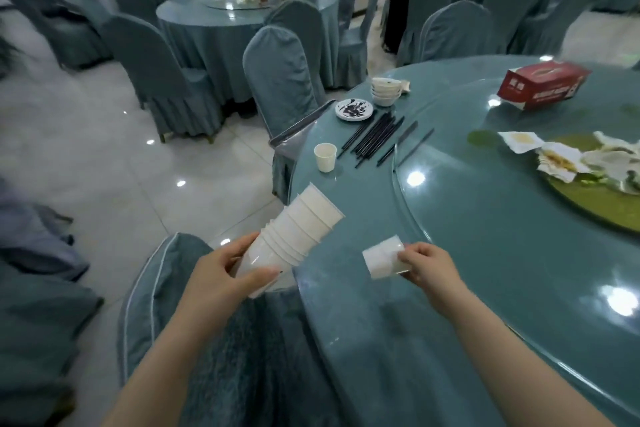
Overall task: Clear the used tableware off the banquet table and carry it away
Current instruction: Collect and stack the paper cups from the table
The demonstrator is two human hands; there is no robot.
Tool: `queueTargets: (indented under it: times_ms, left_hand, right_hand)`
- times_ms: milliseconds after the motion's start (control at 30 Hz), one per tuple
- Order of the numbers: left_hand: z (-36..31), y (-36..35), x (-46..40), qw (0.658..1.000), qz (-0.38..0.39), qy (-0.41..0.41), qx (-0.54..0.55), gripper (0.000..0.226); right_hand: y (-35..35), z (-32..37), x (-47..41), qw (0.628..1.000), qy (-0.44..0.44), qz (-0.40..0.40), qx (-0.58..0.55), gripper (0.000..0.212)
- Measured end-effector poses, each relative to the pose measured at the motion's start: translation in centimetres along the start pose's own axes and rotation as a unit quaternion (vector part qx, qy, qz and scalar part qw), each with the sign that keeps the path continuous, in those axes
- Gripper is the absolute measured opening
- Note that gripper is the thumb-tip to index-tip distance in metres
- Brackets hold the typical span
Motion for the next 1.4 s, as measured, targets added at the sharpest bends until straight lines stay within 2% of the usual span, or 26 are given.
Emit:
queueTargets:
  times_ms: [67, 167, 367, 567, 700, 800, 967, 1233, 1300, 1400]
  left_hand:
    - [0.0, 2.1, 1.0, 1.000, -0.017, -0.005, 0.009, 0.051]
    - [0.0, 5.1, 2.7, 0.999, -0.032, -0.024, 0.005, 0.053]
    - [1.6, 11.7, 7.2, 0.997, -0.047, -0.062, -0.008, 0.053]
    - [5.4, 20.2, 12.5, 0.997, -0.022, -0.070, -0.039, 0.054]
    - [7.3, 23.0, 13.9, 0.998, 0.004, -0.052, -0.038, 0.054]
    - [8.3, 24.6, 14.1, 0.999, 0.013, -0.044, -0.030, 0.053]
    - [9.0, 26.4, 12.3, 0.997, 0.037, -0.055, -0.028, 0.050]
    - [11.3, 30.4, 5.2, 0.998, 0.030, -0.043, -0.021, 0.049]
    - [11.3, 31.6, 1.9, 0.998, 0.033, -0.050, -0.029, 0.051]
    - [11.0, 33.3, -4.0, 0.998, 0.025, -0.051, -0.032, 0.048]
  right_hand:
    - [-1.8, 3.2, 1.7, 0.996, 0.030, 0.046, -0.069, 0.023]
    - [-5.2, 6.9, 5.1, 0.983, 0.065, 0.129, -0.115, 0.010]
    - [-12.7, 9.2, 13.1, 0.964, 0.122, 0.201, -0.127, 0.026]
    - [-20.2, 8.4, 20.2, 0.958, 0.172, 0.223, -0.056, 0.035]
    - [-25.6, 7.6, 24.1, 0.946, 0.186, 0.255, 0.076, 0.047]
    - [-28.3, 7.3, 25.6, 0.939, 0.182, 0.268, 0.116, 0.047]
    - [-31.2, 7.6, 25.7, 0.922, 0.171, 0.329, 0.115, 0.059]
    - [-37.8, 8.4, 18.9, 0.919, 0.144, 0.354, 0.101, 0.076]
    - [-39.3, 9.2, 15.8, 0.928, 0.138, 0.337, 0.075, 0.070]
    - [-40.3, 10.8, 10.0, 0.952, 0.133, 0.276, 0.008, 0.051]
Point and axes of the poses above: each hand's wrist, its own x-axis away from the middle knuckle, its own y-axis out of the back of the hand, z = x × y, the point moved 6 cm from there along -x, towards the middle knuckle, and after that the axes turned 2 degrees about x, right-handed, at the moved point
